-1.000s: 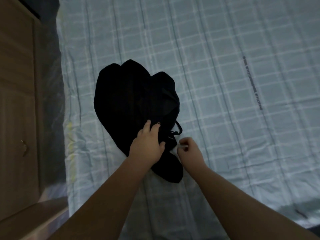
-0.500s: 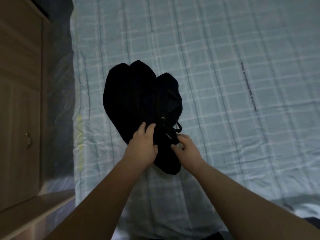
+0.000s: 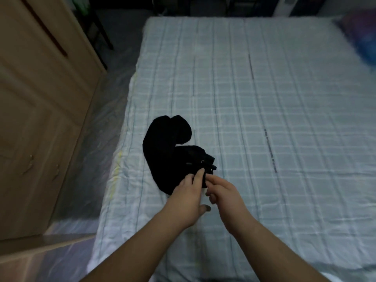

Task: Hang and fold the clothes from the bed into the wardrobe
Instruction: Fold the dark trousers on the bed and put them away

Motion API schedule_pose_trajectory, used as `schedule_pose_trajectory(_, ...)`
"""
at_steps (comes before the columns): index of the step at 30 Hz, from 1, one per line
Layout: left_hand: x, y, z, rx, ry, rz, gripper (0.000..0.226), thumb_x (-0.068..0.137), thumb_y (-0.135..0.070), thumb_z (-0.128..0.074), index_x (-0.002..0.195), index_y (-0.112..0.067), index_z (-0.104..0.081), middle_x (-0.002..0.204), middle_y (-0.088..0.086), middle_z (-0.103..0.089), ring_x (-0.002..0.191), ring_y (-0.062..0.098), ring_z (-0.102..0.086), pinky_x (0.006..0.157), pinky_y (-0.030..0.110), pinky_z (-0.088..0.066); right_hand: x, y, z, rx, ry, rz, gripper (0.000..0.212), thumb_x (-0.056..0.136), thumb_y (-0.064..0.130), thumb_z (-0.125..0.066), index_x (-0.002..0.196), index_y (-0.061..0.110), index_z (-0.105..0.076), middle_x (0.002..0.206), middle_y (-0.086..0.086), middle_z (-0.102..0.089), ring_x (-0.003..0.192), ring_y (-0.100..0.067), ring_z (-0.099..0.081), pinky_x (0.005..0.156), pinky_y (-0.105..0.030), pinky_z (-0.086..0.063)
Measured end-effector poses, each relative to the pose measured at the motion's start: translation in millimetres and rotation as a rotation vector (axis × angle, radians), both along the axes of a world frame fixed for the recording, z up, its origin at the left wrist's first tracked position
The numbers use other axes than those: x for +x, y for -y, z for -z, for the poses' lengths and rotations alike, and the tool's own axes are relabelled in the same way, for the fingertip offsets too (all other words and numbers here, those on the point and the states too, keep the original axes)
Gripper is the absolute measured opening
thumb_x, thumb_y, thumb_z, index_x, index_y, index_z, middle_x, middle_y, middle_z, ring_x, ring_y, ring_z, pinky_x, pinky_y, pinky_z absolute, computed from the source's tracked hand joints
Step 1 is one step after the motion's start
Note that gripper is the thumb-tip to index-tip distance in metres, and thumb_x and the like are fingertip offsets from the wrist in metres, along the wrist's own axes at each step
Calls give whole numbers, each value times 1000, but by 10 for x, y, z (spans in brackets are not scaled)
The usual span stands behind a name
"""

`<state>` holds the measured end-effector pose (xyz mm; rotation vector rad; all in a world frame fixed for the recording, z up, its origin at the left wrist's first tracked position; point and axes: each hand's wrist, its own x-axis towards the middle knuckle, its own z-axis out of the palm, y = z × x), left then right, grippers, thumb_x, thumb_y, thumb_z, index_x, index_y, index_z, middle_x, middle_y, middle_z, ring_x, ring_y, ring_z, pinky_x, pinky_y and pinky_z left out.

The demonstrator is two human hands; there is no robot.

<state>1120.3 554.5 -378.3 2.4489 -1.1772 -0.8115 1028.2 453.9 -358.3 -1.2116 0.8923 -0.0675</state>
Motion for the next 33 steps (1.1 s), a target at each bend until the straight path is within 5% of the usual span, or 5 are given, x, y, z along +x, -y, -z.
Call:
schedule_pose_trajectory(9, -906, 436, -550, -338, 134, -227, 42, 92, -16, -58, 132, -26, -52, 122, -3, -61, 107, 16, -61, 91, 36, -50, -1184, 726, -404, -232, 137, -118, 49, 83, -20, -44, 94, 14, -78, 84, 4, -75, 69, 1, -63, 64, -15, -48)
schedule_pose_trajectory(16, -1534, 1032, -1063, -421, 95, -189, 35, 91, -10, -57, 119, -31, -57, 112, -13, -62, 104, 1, -57, 94, 23, -47, -2127, 1579, -141, -363, -54, -118, 30, 87, -2, -57, 98, 24, -66, 98, 2, -72, 81, -11, -63, 73, -23, -45)
schedule_pose_trajectory(20, -1669, 1295, -1499, -465, -34, -242, 35, 91, -8, -59, 108, -38, -55, 101, -20, -63, 95, -11, -57, 77, 2, -40, -2248, 1577, -137, -343, -19, -283, 33, 90, 17, -66, 117, 28, -50, 110, 10, -61, 96, -2, -60, 76, -18, -46)
schedule_pose_trajectory(28, -1504, 1333, -2193, -676, -108, -366, 9, 90, -21, -68, 85, -22, -60, 79, -7, -64, 79, 7, -64, 70, 22, -48, -2190, 1838, -378, -666, -117, -206, 26, 82, 10, -65, 102, 26, -57, 92, 2, -58, 86, -19, -60, 69, -23, -45)
schedule_pose_trajectory(33, -1395, 1221, -2543, -740, -108, -384, 11, 77, -14, -61, 83, -19, -54, 74, -4, -57, 66, 7, -55, 67, 30, -47, -1923, 1802, -606, -883, -175, -275, 49, 76, 22, -71, 123, 27, -59, 124, -5, -47, 115, -24, -48, 101, -32, -39)
